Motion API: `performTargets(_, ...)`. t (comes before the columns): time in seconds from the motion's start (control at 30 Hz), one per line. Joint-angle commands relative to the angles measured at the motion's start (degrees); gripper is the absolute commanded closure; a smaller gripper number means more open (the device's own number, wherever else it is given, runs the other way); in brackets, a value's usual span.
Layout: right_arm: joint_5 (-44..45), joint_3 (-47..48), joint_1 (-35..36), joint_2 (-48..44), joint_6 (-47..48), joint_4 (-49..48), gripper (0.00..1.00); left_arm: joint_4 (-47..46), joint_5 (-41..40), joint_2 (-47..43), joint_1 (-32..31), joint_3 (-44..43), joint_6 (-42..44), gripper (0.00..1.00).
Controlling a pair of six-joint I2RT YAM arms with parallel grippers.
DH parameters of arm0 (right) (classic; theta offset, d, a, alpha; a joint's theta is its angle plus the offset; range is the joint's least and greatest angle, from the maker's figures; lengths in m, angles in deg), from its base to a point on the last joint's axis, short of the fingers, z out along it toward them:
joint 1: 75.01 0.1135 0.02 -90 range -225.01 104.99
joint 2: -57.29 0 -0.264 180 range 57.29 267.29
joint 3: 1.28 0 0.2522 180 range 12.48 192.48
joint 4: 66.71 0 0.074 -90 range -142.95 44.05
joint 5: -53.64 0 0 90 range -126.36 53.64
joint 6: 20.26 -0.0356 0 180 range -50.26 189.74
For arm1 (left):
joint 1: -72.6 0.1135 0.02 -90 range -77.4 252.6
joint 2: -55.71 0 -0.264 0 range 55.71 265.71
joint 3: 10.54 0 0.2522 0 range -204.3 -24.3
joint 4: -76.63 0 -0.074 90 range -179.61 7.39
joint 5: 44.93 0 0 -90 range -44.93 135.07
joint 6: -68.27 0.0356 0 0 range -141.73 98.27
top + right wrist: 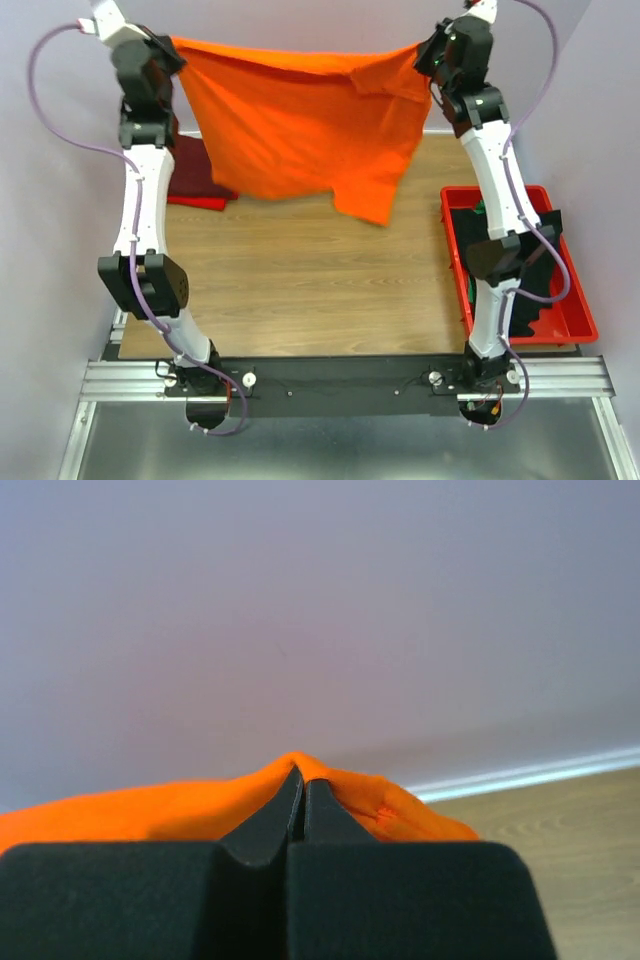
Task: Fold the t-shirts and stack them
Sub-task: Flatten the tshirt out
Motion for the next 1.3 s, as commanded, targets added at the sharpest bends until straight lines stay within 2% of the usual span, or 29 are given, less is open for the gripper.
performTargets(0.0,0.8,-4.6,-0.4,-9.5,1.9,-11.5,1.00,-3.1,11.1,0.0,5.9,-9.0,-4.5,1.00)
performTargets(0.1,-0.1,-8.4,-0.5,-11.8,1.9,-11.8,1.00,-4.4,13.2,-0.6,6.9,-6.8,-5.0,1.00)
performTargets(0.23,-0.6,-18.3,-0.5,-13.8,0.8,-11.8,0.99,-7.1,15.5,-3.1,7.4,5.0,-5.7,1.00)
performTargets(0.33,-3.0,-30.5,-0.4,-16.0,-1.8,-11.8,0.99,-9.1,17.1,-4.7,7.8,15.8,-6.5,1.00)
performTargets(0.37,-3.5,-38.4,-0.4,-16.9,-3.9,-11.8,0.99,-9.7,17.7,-5.0,8.0,21.9,-7.6,1.00)
performTargets(0.4,-4.0,-42.0,-0.4,-17.7,-4.9,-11.9,0.99,-10.1,17.7,-5.4,8.0,21.9,-8.3,1.00)
performTargets(0.47,-4.8,-50.8,-0.4,-20.4,-8.3,-11.9,0.99,-11.0,19.0,-6.3,8.0,30.5,-9.9,1.00)
performTargets(0.5,-5.2,-59.4,-0.5,-21.3,-9.4,-12.1,0.99,-11.3,19.3,-7.0,8.0,33.5,-11.9,1.00)
performTargets(0.53,-6.0,-63.4,-0.4,-22.4,-10.3,-12.2,0.99,-12.6,20.2,-8.1,8.0,39.9,-12.9,1.00)
performTargets(0.6,-6.7,-71.6,-0.4,-25.2,-13.0,-12.8,0.99,-12.8,20.2,-9.4,7.9,46.0,-15.8,1.00)
performTargets(0.63,-7.5,-78.3,-0.4,-27.0,-13.6,-13.8,0.99,-13.1,19.9,-10.5,7.8,51.7,-16.5,1.00)
performTargets(0.7,-7.6,-86.3,-0.4,-29.0,-13.7,-13.9,0.99,-13.2,18.0,-12.3,7.1,58.5,-17.1,1.00)
performTargets(0.83,-7.2,-96.8,-0.4,-36.6,-14.0,-13.6,0.99,-11.4,14.3,-15.7,6.3,67.0,-18.5,1.00)
performTargets(1.0,-9.5,-103.7,-0.5,-46.9,-15.4,-11.4,0.99,-9.9,10.6,-20.9,6.2,74.1,-18.2,1.00)
performTargets(1.13,-11.2,-105.0,-0.5,-56.9,-16.8,-7.8,0.99,-7.4,10.6,-29.4,6.3,78.2,-17.5,1.00)
performTargets(1.27,-9.8,-103.4,-0.5,-62.5,-16.7,-4.1,0.96,-3.7,9.6,-37.9,6.3,79.2,-16.4,1.00)
